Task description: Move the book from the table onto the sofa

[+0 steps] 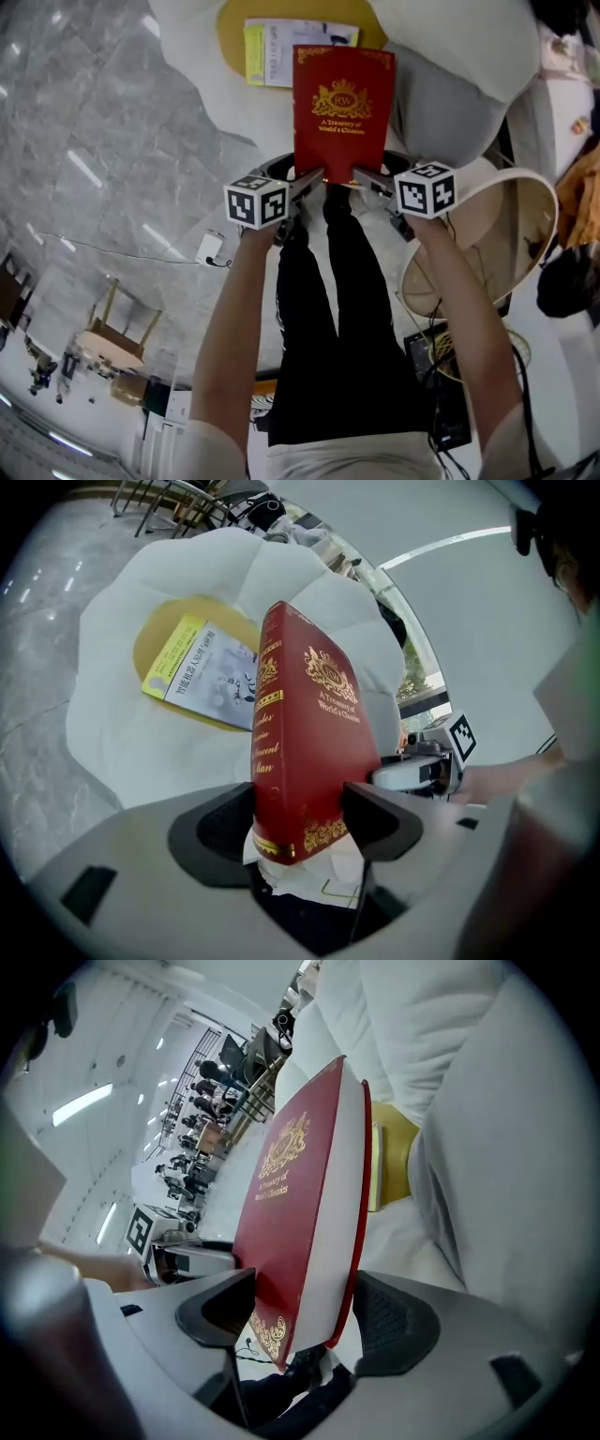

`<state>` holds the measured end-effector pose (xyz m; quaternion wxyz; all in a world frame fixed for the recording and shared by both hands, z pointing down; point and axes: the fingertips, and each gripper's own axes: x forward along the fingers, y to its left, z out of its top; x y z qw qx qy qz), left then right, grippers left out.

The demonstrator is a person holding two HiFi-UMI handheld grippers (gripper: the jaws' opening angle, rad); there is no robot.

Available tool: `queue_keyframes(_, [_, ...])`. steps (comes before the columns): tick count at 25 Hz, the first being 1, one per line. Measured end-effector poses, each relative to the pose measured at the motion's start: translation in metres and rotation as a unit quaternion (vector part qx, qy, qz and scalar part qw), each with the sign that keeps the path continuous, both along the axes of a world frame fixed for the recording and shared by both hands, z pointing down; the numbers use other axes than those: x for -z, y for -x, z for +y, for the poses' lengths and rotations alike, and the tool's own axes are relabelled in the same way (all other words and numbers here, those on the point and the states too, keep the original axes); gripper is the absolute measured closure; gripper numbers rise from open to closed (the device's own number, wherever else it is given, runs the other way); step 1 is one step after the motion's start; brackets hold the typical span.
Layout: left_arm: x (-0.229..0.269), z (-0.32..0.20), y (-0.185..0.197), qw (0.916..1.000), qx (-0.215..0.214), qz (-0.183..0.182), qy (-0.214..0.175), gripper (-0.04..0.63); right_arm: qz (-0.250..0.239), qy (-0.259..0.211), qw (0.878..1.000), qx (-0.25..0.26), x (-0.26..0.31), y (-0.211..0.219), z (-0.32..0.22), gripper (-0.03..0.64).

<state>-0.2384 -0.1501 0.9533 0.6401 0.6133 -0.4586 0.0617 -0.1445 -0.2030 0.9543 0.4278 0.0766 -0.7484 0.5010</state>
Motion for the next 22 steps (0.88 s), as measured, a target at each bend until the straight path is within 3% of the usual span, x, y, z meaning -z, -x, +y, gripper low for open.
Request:
queue_keyframes(7, [-0.05,-0.021,0.009,0.9994,0.013,0.007,0.031,0.299,0.035,-0.003,0.999,-0.009,-0.046,0.009,-0.026,0.287])
queue_keyframes(12, [-0.074,-0.025,0.002,0.9966,0.032,0.036,0.068,0.301,0.07,0.004,0.997,-0.023,-0.066,0.007,-0.034,0.285])
queue_keyframes(14, [-0.08,-0.024,0.002,0.9967,0.023,0.024,0.074,0.301,0.086,-0.008,0.996,-0.016,-0.072,0.006,-0.035,0.284])
queue_keyframes(17, [-0.083,-0.023,0.007,0.997,-0.003,-0.02,0.075,0.294,0.115,-0.067,0.991,0.003,-0.072,0.006,-0.043,0.282])
queue_keyframes(22, [-0.05,-0.025,0.023,0.9971,0.011,-0.061,0.044,0.295,0.108,-0.108,0.987,-0.041,-0.037,0.006,-0.055,0.284])
